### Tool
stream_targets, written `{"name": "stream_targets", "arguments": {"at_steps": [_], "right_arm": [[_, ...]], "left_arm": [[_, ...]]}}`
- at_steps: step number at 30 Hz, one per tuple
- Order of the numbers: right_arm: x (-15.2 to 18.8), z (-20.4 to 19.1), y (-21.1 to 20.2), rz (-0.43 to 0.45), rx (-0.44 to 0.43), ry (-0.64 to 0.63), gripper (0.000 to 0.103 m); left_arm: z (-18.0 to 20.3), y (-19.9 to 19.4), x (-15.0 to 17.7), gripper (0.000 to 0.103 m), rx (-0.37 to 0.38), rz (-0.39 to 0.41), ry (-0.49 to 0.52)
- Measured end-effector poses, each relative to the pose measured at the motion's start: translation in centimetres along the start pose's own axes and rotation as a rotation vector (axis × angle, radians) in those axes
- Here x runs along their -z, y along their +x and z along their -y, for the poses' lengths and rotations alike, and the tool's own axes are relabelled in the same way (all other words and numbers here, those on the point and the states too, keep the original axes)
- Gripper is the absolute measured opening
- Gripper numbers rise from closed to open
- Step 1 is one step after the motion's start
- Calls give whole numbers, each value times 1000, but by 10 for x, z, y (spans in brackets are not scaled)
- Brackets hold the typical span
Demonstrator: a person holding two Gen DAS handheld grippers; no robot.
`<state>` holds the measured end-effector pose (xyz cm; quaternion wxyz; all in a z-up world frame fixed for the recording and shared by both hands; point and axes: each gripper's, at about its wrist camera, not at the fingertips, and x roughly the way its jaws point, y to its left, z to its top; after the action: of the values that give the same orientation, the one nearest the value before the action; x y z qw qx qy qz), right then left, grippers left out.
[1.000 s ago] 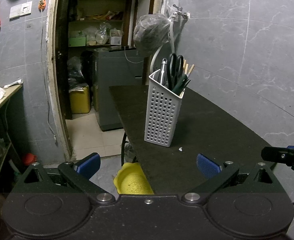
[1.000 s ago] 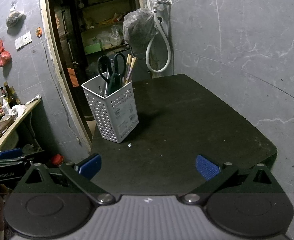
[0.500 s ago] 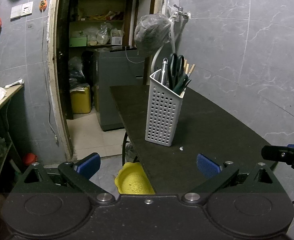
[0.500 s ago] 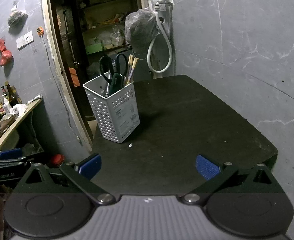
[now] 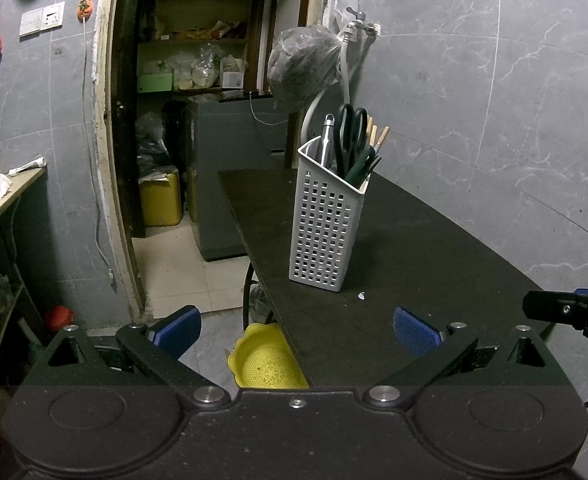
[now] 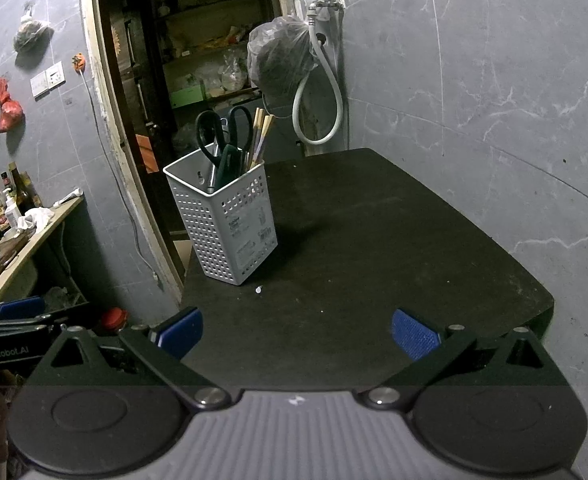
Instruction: Organize utensils
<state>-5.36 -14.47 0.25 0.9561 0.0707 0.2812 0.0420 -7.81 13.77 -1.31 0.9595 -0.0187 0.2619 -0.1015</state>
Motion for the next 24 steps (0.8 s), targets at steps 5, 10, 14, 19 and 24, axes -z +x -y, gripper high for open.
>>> {"name": "stream_targets", "arguments": {"at_steps": [5,10,14,19,24], "right_arm": [[0,0,0,0,0,1,103],[0,0,0,-1,0,1,103],[0,1,0,-1,1,0,103],[2,1,1,-4,3,-1,103],[3,2,2,-5,4,-1,103]], "left_arm": [[0,0,0,102,0,-1,-1],[-1,1,1,102,-3,-9,-10],[-1,4,4,102,-4,-16,-24],[-1,4,5,102,6,-13,-20],[-2,6,4,102,22,-18,-15]]}}
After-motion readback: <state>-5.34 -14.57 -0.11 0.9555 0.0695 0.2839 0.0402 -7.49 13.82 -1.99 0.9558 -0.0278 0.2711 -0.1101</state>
